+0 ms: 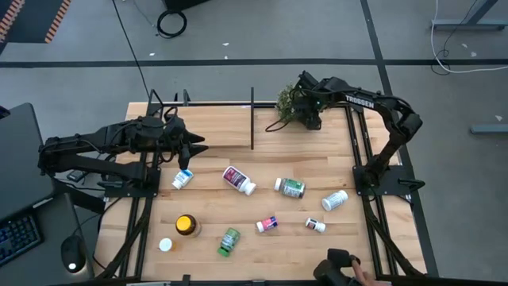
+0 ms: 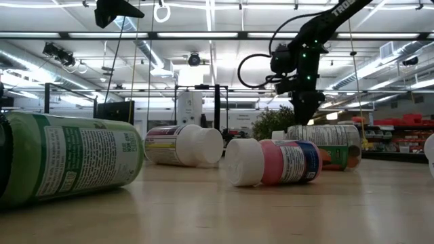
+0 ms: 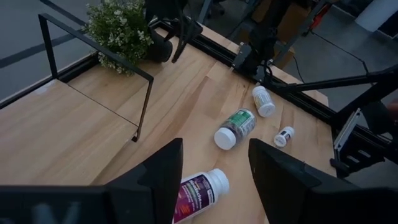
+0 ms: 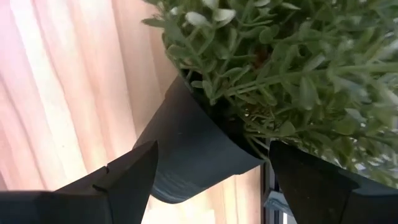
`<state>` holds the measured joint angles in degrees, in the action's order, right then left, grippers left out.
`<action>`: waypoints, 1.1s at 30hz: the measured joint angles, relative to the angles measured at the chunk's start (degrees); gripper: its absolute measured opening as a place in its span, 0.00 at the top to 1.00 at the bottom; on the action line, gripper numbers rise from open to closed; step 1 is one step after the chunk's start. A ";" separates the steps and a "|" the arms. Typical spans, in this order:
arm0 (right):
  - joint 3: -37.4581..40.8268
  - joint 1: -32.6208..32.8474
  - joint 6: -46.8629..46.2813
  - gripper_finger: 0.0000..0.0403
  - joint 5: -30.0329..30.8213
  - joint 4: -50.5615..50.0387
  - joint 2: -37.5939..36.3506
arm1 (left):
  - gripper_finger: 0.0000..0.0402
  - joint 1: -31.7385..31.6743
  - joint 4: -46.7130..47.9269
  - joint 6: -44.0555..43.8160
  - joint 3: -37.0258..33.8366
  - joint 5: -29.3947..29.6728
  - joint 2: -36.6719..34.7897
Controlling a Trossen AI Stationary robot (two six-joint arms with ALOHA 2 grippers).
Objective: Pick and place medicine bottles onto shelf by color
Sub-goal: Adjust the green plant on the table
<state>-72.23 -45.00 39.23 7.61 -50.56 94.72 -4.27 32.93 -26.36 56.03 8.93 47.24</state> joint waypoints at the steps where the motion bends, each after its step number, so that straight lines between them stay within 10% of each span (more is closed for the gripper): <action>1: 0.00 -0.24 -0.07 0.21 -0.24 0.27 0.00 | 0.52 0.00 0.00 0.01 0.00 0.00 0.00; 33: 5.08 -1.00 -1.59 0.25 -4.19 3.84 -0.11 | 0.53 0.01 0.00 0.04 0.00 -0.01 0.00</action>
<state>-67.14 -46.00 37.65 3.42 -46.72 94.61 -4.27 32.93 -26.33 56.03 8.91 47.24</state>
